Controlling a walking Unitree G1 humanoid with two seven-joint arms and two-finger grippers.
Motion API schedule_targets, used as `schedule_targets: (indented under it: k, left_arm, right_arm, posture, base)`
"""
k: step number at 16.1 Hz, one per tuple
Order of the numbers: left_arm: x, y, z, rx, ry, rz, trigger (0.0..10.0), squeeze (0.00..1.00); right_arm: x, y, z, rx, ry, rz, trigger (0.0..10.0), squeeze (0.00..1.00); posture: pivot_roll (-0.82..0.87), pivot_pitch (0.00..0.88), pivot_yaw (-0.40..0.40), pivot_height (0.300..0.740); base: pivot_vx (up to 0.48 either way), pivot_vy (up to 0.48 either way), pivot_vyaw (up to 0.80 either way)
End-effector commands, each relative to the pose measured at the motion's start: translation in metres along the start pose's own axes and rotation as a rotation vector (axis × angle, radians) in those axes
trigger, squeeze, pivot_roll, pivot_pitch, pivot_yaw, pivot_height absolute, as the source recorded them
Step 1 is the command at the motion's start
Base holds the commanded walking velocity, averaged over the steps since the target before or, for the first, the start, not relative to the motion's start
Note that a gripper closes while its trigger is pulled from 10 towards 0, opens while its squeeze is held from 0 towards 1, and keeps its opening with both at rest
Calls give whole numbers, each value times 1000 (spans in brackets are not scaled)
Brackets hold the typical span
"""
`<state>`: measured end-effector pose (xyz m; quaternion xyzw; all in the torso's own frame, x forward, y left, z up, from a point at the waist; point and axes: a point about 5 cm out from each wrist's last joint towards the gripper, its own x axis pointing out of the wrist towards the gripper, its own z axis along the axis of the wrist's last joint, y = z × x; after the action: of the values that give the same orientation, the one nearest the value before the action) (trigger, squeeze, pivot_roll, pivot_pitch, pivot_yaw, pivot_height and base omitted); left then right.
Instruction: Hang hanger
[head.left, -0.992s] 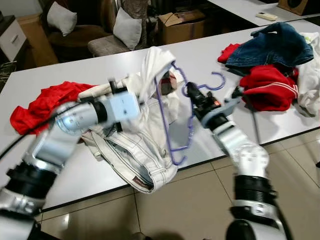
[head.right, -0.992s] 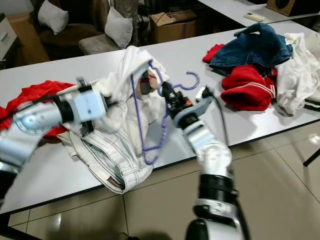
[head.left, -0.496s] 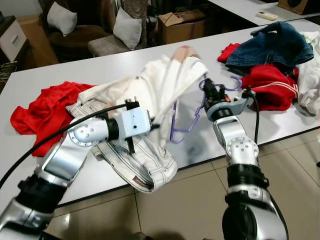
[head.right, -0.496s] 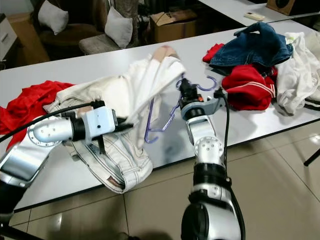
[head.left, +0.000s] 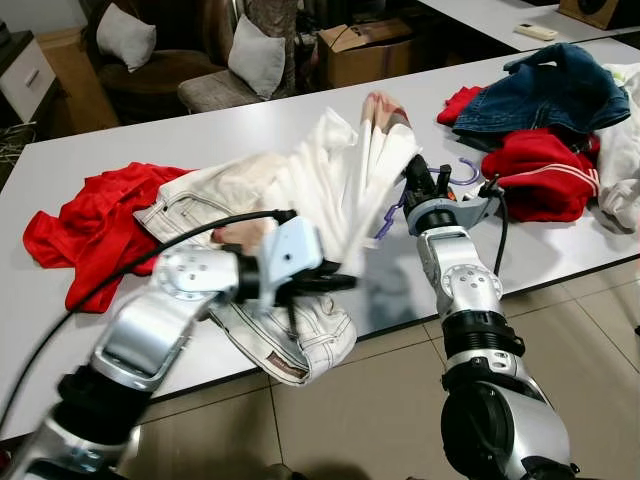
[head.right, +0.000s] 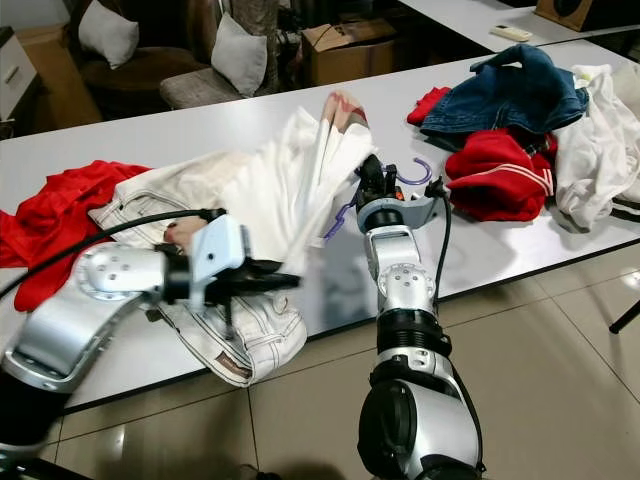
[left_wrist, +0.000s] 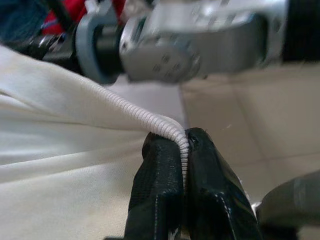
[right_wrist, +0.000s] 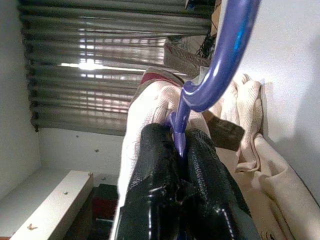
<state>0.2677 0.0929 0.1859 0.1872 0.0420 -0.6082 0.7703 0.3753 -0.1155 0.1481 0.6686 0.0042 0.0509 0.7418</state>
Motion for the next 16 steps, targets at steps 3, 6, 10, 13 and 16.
schedule_targets:
  k: [3, 6, 10, 13, 16]
  left_arm:
    - [4, -12, 9, -46, -45, -110, 0, 0]
    - [14, 19, 34, -100, -193, 119, 0, 0]
    - [-2, 50, 68, -154, -361, 216, 0, 0]
    - [5, 44, 60, -148, -276, 199, 10000, 0]
    - [9, 43, 58, -230, -288, 200, 10000, 1000]
  right_arm:
    - [9, 38, -66, 161, 93, 86, 10000, 0]
    - [6, 38, -78, -41, 196, 112, 10000, 0]
    - [-2, 26, -63, -97, 212, 92, 10000, 0]
    - [-8, 30, -51, -65, 231, 140, 10000, 0]
    - [-18, 25, -42, -132, 251, 144, 10000, 0]
  posture:
    - [-63, 0, 102, 740]
    - [-60, 0, 101, 740]
    - [-75, 0, 118, 740]
    - [-85, 0, 126, 740]
    - [-87, 0, 122, 740]
  base:
    - [0, 0, 0]
    - [0, 0, 0]
    - [0, 0, 0]
    - [0, 0, 0]
    - [0, 0, 0]
